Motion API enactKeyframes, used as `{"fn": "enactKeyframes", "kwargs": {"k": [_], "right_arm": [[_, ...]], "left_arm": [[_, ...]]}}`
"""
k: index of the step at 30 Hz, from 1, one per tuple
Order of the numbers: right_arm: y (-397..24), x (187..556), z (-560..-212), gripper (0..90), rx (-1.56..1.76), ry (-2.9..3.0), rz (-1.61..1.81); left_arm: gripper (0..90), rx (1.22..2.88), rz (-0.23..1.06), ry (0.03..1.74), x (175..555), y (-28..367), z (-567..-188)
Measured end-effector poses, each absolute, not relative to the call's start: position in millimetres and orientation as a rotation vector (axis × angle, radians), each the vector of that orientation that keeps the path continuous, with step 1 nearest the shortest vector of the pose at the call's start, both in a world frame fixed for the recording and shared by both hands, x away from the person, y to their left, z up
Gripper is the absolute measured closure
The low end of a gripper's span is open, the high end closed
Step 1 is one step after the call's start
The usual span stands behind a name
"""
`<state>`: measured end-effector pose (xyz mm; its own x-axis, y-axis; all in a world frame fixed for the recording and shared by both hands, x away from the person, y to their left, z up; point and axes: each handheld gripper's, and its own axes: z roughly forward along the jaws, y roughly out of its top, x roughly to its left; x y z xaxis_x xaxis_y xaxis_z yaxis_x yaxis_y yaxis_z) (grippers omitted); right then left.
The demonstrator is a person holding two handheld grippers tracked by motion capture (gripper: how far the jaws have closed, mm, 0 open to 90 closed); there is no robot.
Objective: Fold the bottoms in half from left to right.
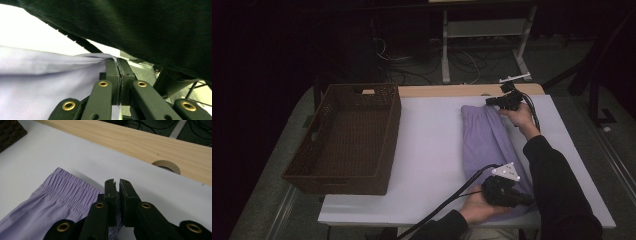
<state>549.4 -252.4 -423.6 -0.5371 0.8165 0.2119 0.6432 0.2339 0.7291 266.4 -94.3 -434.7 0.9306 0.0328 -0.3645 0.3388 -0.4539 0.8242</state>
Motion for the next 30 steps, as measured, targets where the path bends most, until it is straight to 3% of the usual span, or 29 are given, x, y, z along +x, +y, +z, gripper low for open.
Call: {"fn": "enactKeyframes", "kwargs": {"k": [12, 30], "right_arm": [[-248, 529, -395, 47.3, 1.443, 2.232, 1.187], [-261, 503, -379, 28.5, 1.441, 2.173, 1.268]], "left_arm": [[60.2, 1.993, -0.371, 0.329, 270, -73, -437], [40.3, 1.917, -0.328, 0.485, 289, -34, -425]]}}
